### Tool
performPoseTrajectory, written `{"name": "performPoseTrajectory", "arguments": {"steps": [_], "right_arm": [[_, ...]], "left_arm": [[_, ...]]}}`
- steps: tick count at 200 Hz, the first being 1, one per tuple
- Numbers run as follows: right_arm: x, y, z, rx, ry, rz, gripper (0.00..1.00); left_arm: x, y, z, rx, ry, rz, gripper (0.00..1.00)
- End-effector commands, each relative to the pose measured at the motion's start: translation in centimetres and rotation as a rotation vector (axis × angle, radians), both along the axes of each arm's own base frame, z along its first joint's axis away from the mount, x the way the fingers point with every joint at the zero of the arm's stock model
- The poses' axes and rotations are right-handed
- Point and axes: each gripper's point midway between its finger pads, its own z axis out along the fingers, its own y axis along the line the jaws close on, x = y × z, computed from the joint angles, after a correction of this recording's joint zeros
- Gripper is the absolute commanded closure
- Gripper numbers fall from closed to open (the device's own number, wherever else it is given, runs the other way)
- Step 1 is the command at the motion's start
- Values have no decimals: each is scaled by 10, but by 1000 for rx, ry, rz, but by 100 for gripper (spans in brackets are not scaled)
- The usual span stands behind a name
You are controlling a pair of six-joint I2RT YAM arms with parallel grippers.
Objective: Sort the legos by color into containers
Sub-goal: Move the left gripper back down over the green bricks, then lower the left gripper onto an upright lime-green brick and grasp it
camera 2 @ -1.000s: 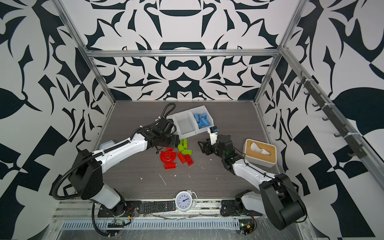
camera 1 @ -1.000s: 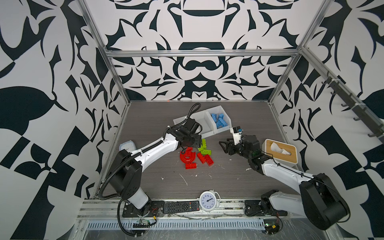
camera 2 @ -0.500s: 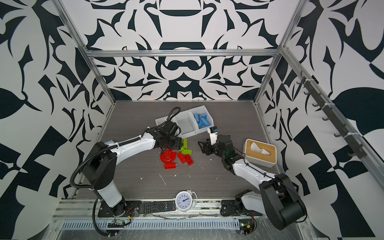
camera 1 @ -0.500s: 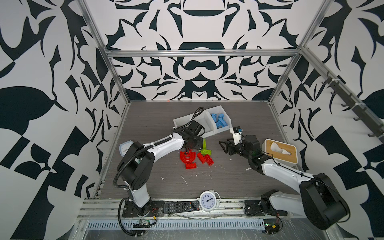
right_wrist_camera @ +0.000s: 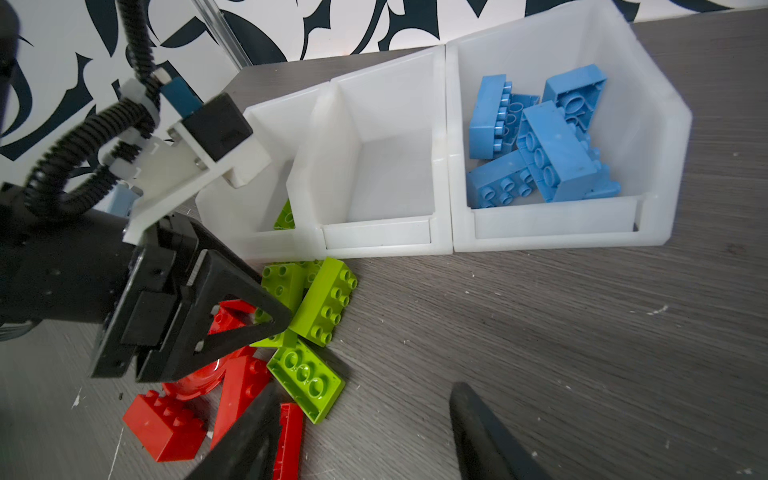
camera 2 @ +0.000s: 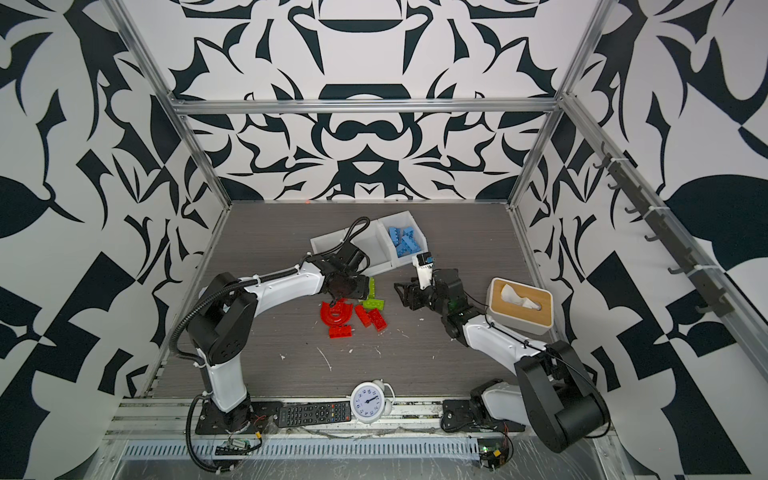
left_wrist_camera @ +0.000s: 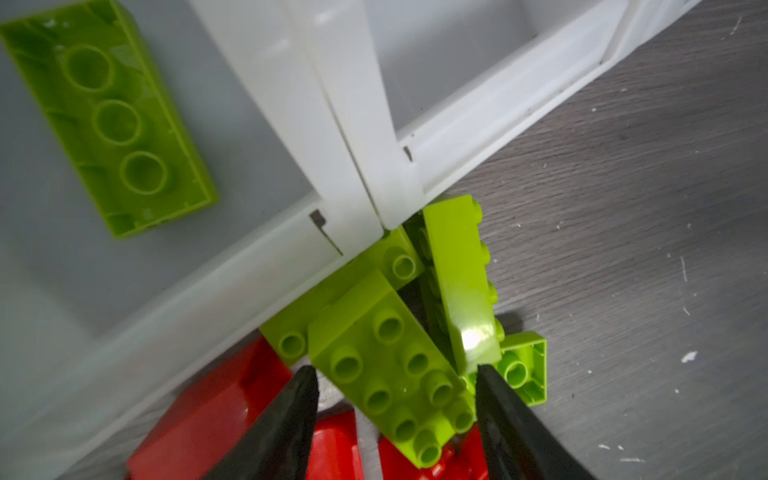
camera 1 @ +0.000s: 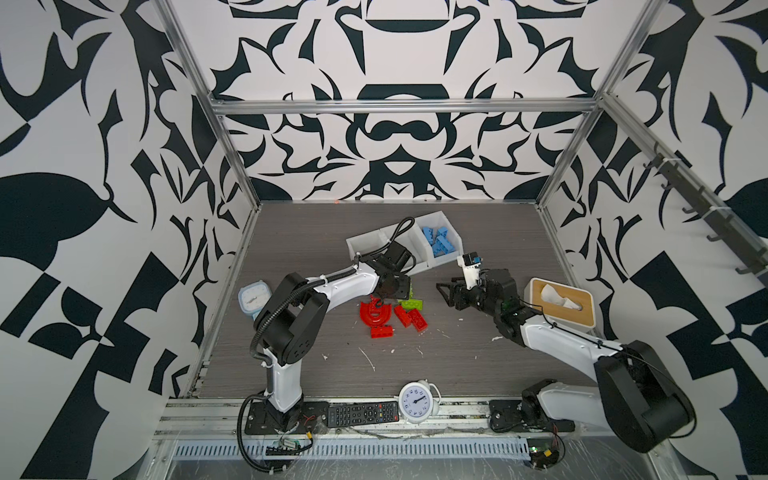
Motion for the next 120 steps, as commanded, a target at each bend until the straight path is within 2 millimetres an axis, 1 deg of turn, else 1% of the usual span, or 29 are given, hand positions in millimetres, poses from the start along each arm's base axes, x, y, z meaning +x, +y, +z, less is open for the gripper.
{"name": "performPoseTrajectory", "arguments": {"steps": [1, 35, 70, 98, 120], "right_arm": [[7, 7, 22, 18, -62, 21, 33], [7, 8, 22, 15, -59, 26, 33], [7, 8, 21, 13, -56, 27, 33], [7, 9, 21, 13, -55, 31, 33], [7, 10, 20, 12, -51, 34, 33]], "left_arm": [[3, -3, -2, 12, 3, -1, 37], [2, 0, -7, 33, 12, -5, 43], [2, 8, -10, 64, 15, -4, 44], [2, 14, -8, 75, 11, 2, 45], [2, 12, -5, 63, 0, -7, 47]]}}
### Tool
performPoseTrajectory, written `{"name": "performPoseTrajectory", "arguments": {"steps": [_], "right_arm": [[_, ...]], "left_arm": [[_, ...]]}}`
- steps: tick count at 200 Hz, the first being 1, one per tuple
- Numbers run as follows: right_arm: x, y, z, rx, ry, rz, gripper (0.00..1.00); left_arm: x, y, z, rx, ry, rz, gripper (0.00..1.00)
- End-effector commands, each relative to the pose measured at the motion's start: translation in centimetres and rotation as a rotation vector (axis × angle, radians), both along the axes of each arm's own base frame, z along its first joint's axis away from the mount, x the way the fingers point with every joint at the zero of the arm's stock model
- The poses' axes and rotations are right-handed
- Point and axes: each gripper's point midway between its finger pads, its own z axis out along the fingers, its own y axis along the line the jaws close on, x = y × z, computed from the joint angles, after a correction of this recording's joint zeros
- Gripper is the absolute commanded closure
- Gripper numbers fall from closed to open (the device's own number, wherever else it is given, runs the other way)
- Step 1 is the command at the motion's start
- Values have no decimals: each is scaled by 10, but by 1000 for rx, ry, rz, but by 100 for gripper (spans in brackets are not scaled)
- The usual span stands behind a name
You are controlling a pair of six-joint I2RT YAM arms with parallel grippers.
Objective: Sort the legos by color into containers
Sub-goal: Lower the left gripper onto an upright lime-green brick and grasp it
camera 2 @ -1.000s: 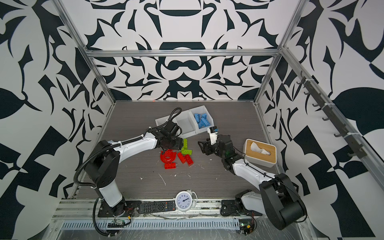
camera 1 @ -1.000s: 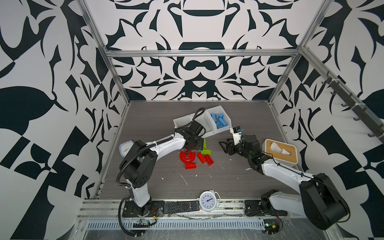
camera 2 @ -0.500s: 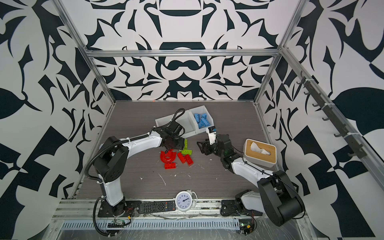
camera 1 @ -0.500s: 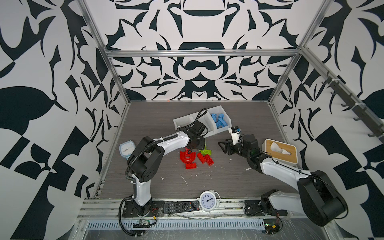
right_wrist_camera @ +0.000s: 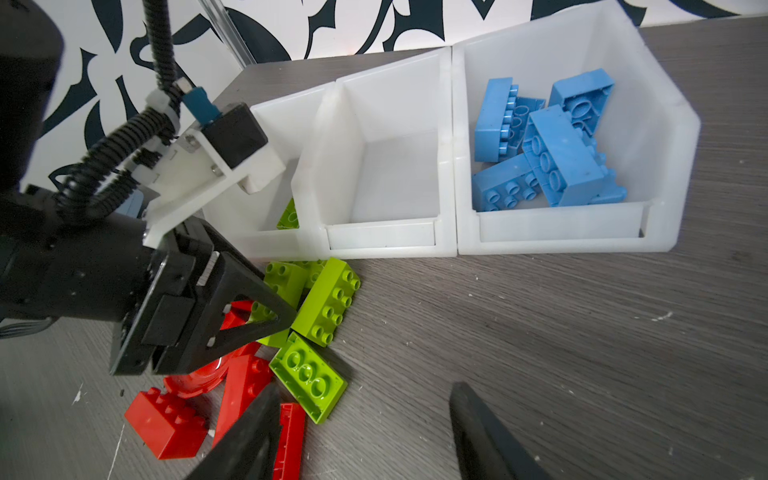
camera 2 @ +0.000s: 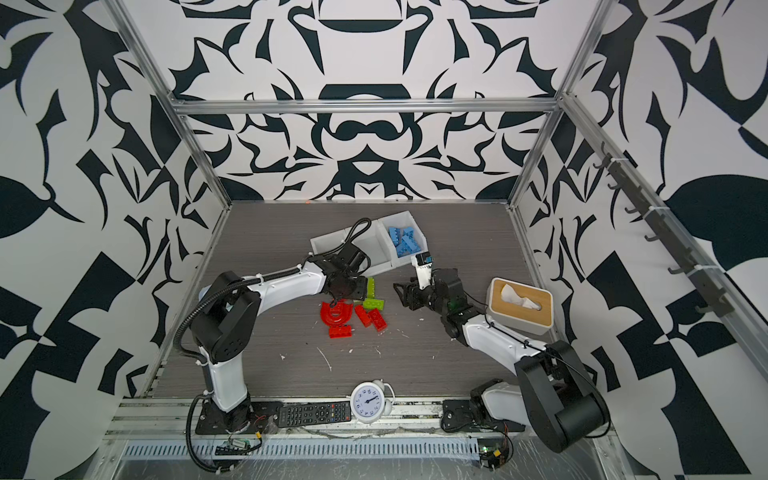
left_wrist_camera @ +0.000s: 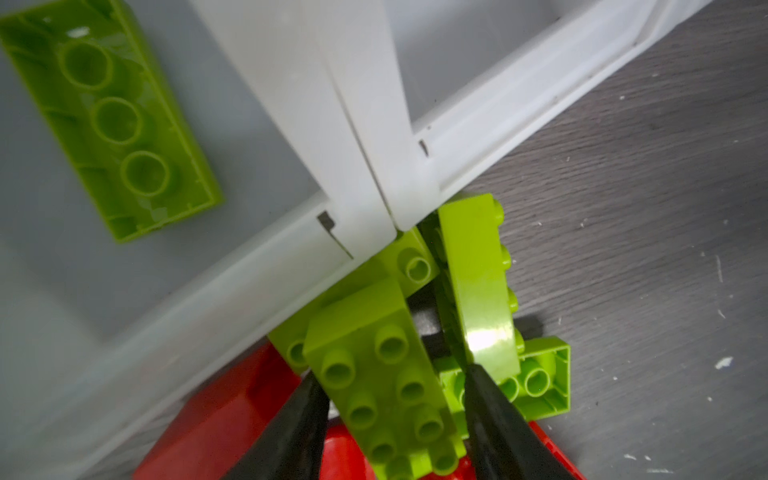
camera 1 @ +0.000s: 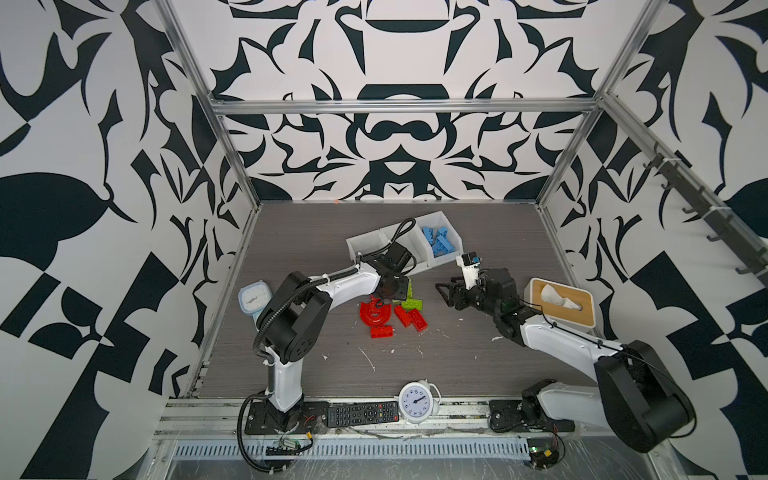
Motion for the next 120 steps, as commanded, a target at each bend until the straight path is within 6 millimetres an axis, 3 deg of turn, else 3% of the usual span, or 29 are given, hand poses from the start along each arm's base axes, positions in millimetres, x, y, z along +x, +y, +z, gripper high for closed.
{"name": "performPoseTrajectory", "arguments": {"steps": [1, 58, 120], "right_arm": [[6, 8, 18, 16, -42, 23, 33], [7, 8, 17, 12, -39, 24, 33], [7, 9, 16, 8, -33, 27, 33]], "left_arm": [[0, 7, 3, 25, 0, 2, 47], [-1, 6, -4, 37, 18, -3, 53], [2, 11, 4, 51, -3, -2, 60]]}}
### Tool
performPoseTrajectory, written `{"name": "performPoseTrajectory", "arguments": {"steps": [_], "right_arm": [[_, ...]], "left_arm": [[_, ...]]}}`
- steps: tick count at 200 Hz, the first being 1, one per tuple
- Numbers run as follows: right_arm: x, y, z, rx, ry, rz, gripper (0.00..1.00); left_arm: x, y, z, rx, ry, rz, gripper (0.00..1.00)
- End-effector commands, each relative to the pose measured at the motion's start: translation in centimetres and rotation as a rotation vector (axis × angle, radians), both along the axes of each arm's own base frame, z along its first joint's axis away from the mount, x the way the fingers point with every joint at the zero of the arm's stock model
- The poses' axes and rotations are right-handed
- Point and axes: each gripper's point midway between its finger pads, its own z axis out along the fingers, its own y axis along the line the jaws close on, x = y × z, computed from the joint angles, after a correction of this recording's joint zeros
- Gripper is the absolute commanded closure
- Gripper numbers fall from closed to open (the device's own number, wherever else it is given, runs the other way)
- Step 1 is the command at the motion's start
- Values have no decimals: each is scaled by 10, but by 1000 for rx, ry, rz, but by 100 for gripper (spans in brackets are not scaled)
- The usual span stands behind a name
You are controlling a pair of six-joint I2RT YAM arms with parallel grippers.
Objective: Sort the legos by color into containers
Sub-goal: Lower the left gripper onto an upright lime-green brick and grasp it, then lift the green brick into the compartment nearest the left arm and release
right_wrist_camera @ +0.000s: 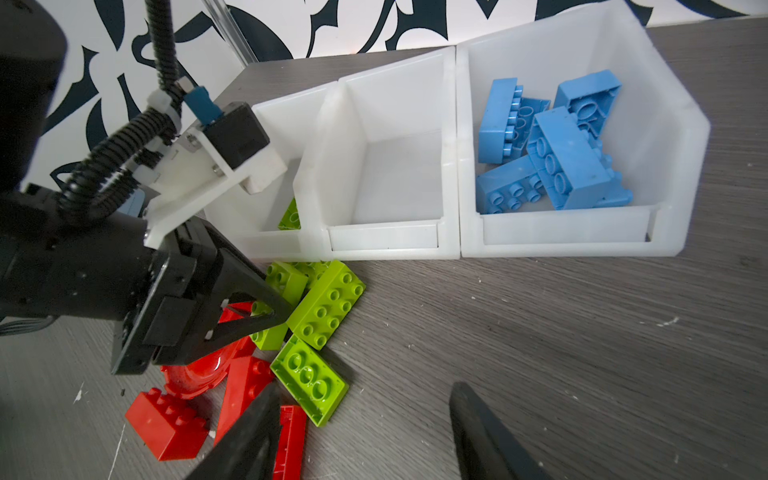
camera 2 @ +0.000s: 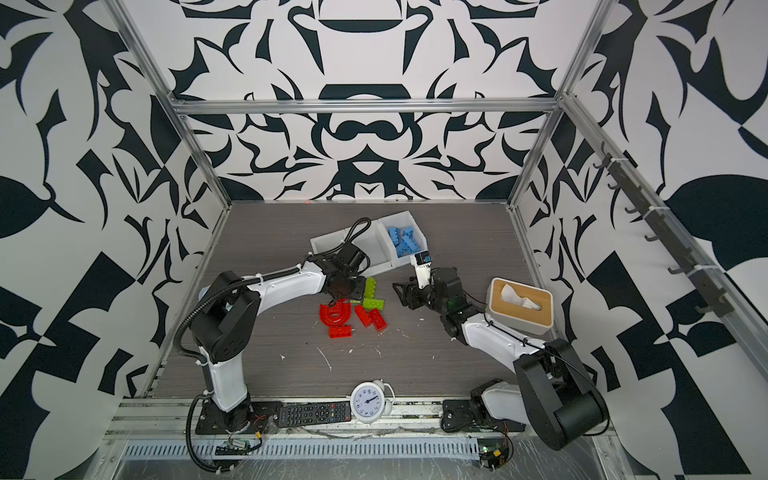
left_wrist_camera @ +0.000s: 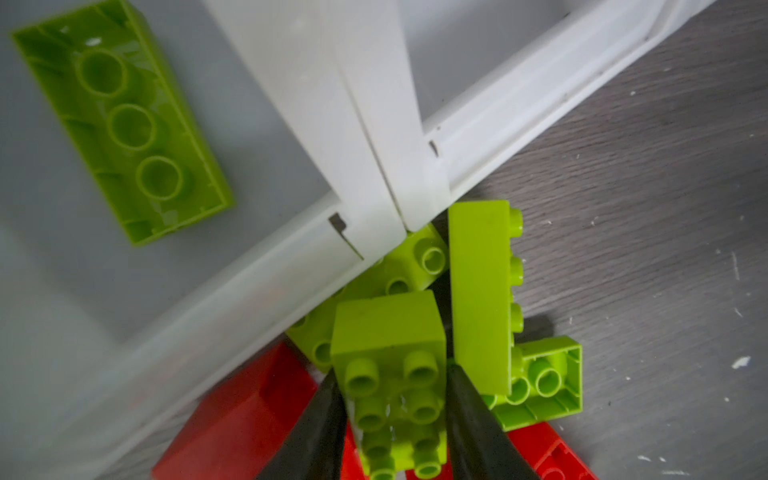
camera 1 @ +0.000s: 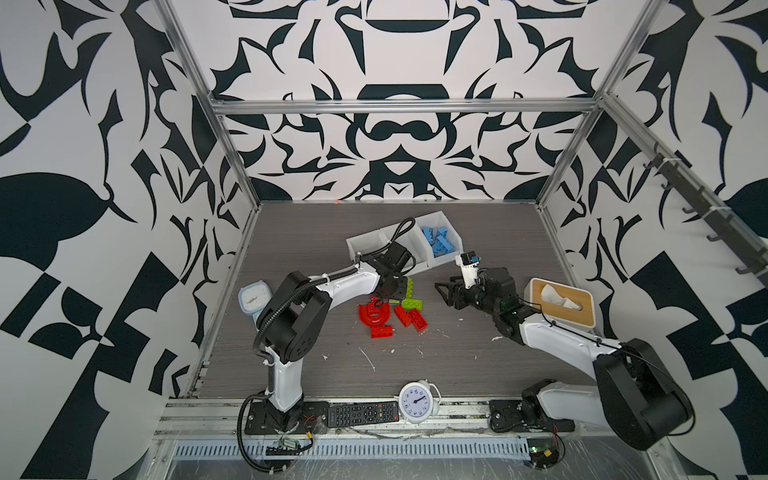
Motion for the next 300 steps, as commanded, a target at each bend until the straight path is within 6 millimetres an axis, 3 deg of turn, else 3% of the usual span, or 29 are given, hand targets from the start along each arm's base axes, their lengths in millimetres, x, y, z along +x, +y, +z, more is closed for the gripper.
{"name": "performPoseTrajectory", "arguments": {"steps": [1, 77, 179, 233, 300], "right_arm": [[6, 7, 16, 11, -35, 20, 33], [5, 7, 16, 9, -34, 20, 33], [6, 7, 15, 3, -34, 17, 33], [6, 8, 15, 1, -25, 20, 33], [7, 9, 11, -3, -18, 24, 33]], "left_arm": [[1, 7, 5, 31, 3, 9, 60], [0, 9, 23, 13, -25, 6, 67], [1, 18, 89, -29, -142, -10, 65], [32, 46, 120, -16, -217, 13, 65], [81, 69, 120, -31, -229, 52, 64]]}}
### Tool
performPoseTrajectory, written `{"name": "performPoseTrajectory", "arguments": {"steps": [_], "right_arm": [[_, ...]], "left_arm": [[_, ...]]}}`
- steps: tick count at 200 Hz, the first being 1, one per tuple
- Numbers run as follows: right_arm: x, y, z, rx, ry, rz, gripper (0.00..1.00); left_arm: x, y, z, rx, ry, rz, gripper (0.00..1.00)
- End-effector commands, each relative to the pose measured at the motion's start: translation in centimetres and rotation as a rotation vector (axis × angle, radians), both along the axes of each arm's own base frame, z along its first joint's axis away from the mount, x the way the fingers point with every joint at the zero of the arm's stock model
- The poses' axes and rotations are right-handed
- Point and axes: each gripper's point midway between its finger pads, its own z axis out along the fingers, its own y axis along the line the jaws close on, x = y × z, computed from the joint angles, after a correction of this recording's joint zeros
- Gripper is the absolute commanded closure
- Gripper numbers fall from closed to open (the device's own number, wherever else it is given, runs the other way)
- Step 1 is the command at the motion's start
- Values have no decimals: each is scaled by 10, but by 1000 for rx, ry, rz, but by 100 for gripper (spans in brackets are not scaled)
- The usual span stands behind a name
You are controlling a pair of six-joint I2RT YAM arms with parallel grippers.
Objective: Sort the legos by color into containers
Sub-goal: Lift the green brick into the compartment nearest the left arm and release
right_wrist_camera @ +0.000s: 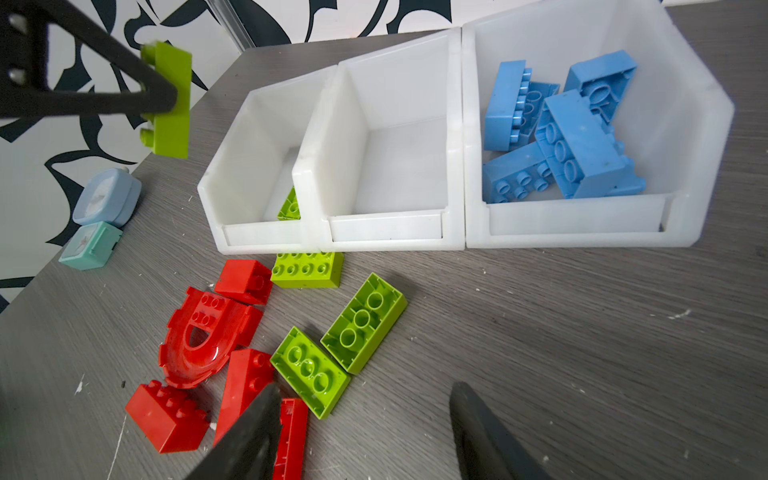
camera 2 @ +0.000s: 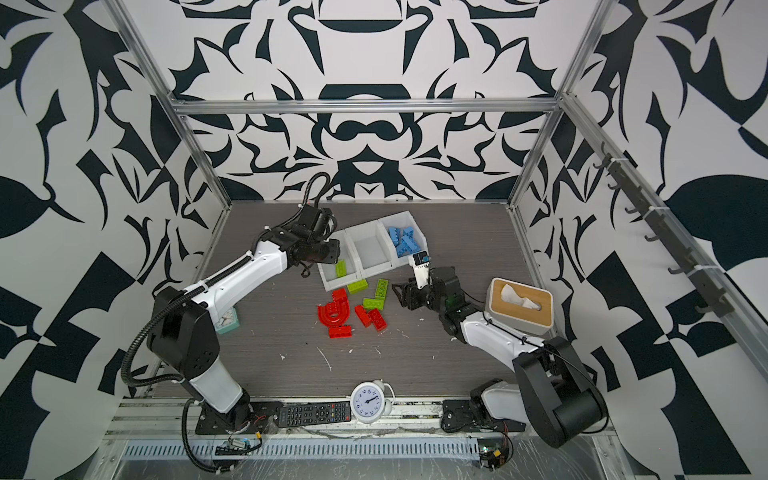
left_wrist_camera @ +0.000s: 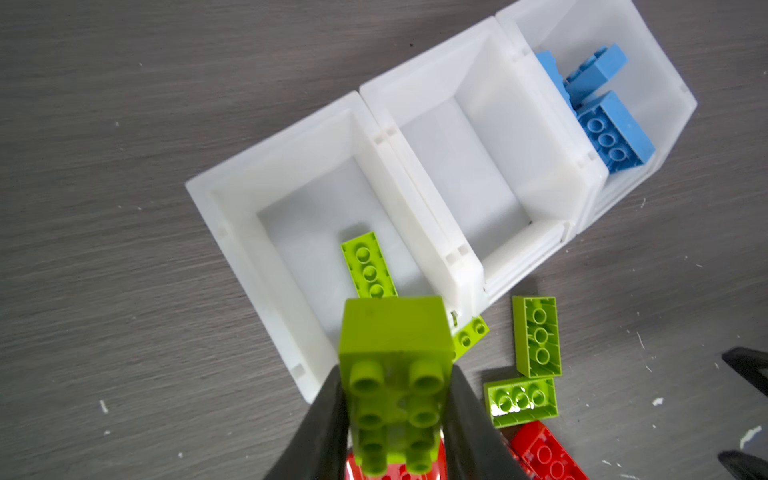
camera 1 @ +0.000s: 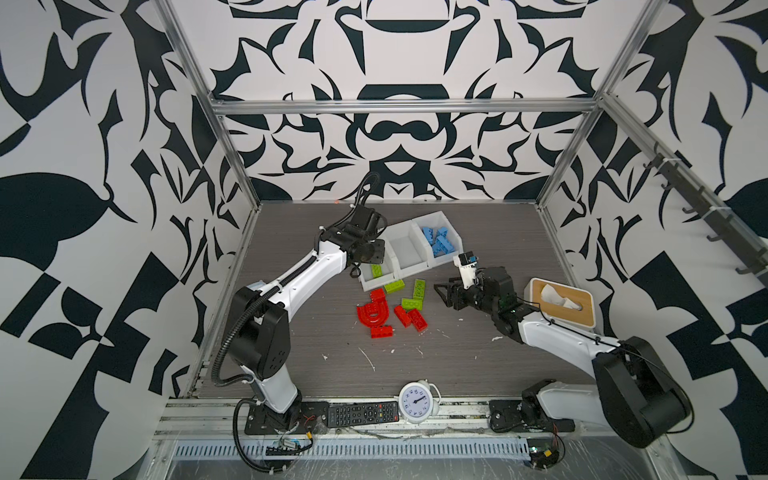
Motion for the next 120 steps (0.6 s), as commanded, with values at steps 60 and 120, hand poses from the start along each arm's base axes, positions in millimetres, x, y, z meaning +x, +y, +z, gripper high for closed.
{"name": "performPoseTrajectory", "arguments": {"steps": [60, 120], "right_arm": [[8, 6, 17, 11, -49, 14, 33], [7, 5, 22, 12, -66, 7, 32]], "left_arm": [[39, -5, -37, 24, 68, -21, 64], [47, 7, -67, 80, 106, 20, 64]]}}
